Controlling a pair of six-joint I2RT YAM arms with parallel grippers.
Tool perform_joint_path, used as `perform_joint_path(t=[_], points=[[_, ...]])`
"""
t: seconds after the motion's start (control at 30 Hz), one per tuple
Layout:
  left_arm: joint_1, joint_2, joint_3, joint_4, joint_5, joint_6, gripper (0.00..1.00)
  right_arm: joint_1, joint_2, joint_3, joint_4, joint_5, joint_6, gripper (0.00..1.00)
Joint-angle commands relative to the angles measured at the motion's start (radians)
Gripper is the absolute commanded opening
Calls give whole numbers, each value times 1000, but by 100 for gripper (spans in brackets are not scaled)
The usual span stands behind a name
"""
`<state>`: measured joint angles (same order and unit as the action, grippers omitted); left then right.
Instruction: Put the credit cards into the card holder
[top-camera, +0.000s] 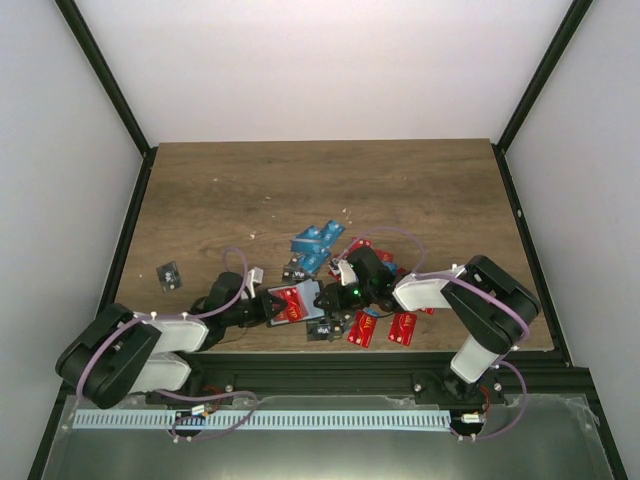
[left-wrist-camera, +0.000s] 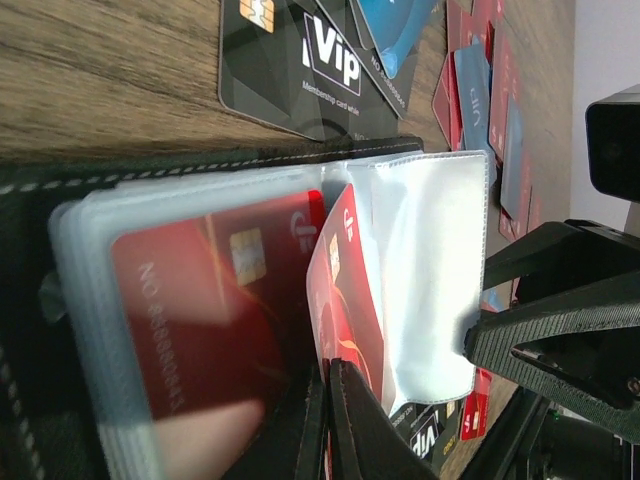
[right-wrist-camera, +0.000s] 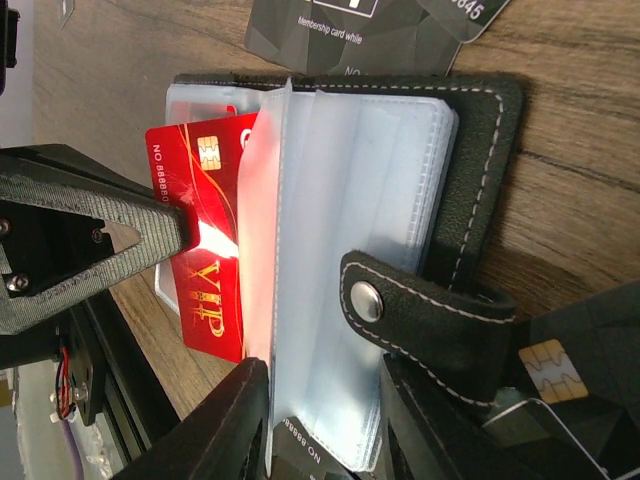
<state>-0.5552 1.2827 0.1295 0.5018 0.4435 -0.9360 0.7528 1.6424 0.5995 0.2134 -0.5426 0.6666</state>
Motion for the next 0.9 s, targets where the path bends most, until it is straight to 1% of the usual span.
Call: perform_joint_path(t=[0.0,0.3,0.47,0.67,0.87], points=[[-6,52,35,6,50,22,4,-5,11,-17,-75,19,-11,34],[-2,120,73,-1,89,80,4,-8,16,-11,-82,24,-12,34],[-1,159,97,21,118,101,4,-12,14,-4,-98,39,-14,36],[-2,219,130,32,157,140,4,-23,-2,-4,-133,87,-21,42],[0,251,133,68,187,141,4,-36,-4,-9,-135,98,-11,48]])
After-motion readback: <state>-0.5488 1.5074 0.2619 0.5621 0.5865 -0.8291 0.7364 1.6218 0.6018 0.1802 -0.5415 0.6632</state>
